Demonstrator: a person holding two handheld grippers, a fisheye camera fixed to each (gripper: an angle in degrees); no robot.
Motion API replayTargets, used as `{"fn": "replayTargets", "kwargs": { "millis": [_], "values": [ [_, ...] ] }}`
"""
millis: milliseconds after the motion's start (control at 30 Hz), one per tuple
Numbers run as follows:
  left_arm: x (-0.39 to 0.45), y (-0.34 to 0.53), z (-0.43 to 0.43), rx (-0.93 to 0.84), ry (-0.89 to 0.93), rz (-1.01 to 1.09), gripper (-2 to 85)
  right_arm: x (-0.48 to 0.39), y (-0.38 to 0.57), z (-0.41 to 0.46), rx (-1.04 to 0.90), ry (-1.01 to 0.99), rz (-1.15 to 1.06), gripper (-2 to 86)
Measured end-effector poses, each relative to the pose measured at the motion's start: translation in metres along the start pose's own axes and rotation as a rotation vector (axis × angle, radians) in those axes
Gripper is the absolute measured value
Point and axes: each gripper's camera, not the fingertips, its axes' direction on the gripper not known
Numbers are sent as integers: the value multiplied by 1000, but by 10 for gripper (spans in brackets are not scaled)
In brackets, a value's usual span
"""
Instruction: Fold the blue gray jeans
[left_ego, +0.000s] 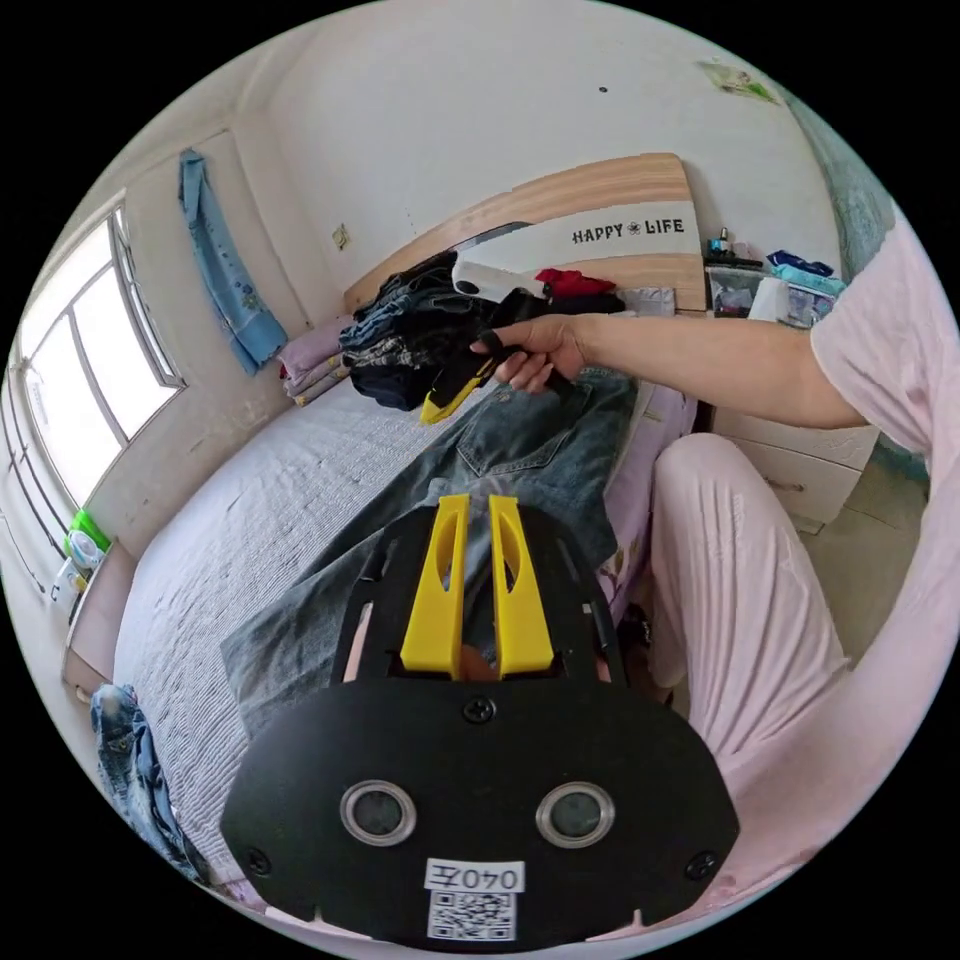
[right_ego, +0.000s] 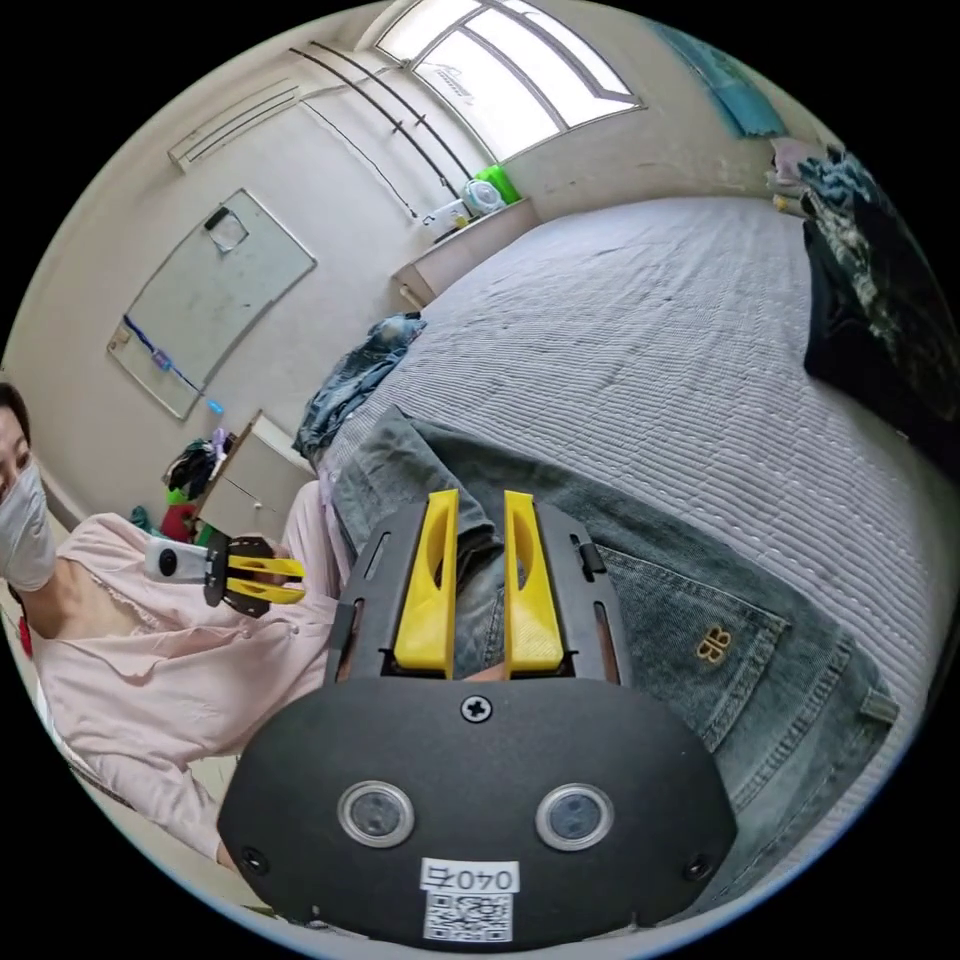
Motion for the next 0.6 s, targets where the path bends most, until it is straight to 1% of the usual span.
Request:
{"fn": "replayTargets", "kwargs": {
  "millis": [67, 133, 167, 200, 267, 300, 333, 367, 400, 433, 467, 500, 533, 567, 600],
  "values": [
    [-6, 8, 3, -3, -38, -21, -12, -44, -2, 6, -14, 78, -26, 14],
    [-19, 20, 23, -74, -102, -69, -13, -83, -2, 23, -44, 134, -52, -1],
    [-27, 28, 44, -149, -132, -99, -12, -110, -1, 39, -83, 167, -84, -5],
    [-33, 36, 65, -218, -138, -120, -11, -123, 0, 49, -101, 187, -100, -6],
    [-35, 47, 90, -256, -114, -126, -10, -166, 8, 89, -175, 290, -167, -8],
    [-31, 52, 106, -279, -88, -107, -9, -172, 11, 100, -200, 333, -165, -9],
    [-28, 55, 115, -297, -70, -87, -9, -176, 15, 123, -268, 430, -134, -9],
    [-18, 62, 137, -375, -23, -25, -9, -171, 21, 148, -384, 538, -95, -9],
    [-8, 70, 157, -441, -45, 37, -9, -167, 25, 161, -453, 565, -85, -9],
    [-4, 72, 157, -416, -77, 61, -8, -169, 26, 163, -409, 552, -66, -10],
    [1, 73, 159, -430, -113, 125, -9, -175, 22, 160, -447, 544, -52, -10],
    [0, 73, 153, -402, -144, 144, -9, -179, 20, 157, -458, 579, -47, -10],
    [-2, 73, 148, -373, -154, 143, -9, -192, 16, 147, -426, 717, -67, -10],
    [-7, 72, 137, -310, -153, 137, -9, -204, 11, 135, -364, 794, -83, -10],
    [-13, 70, 132, -271, -132, 125, -9, -208, 7, 130, -336, 788, -81, -10]
  ]
}}
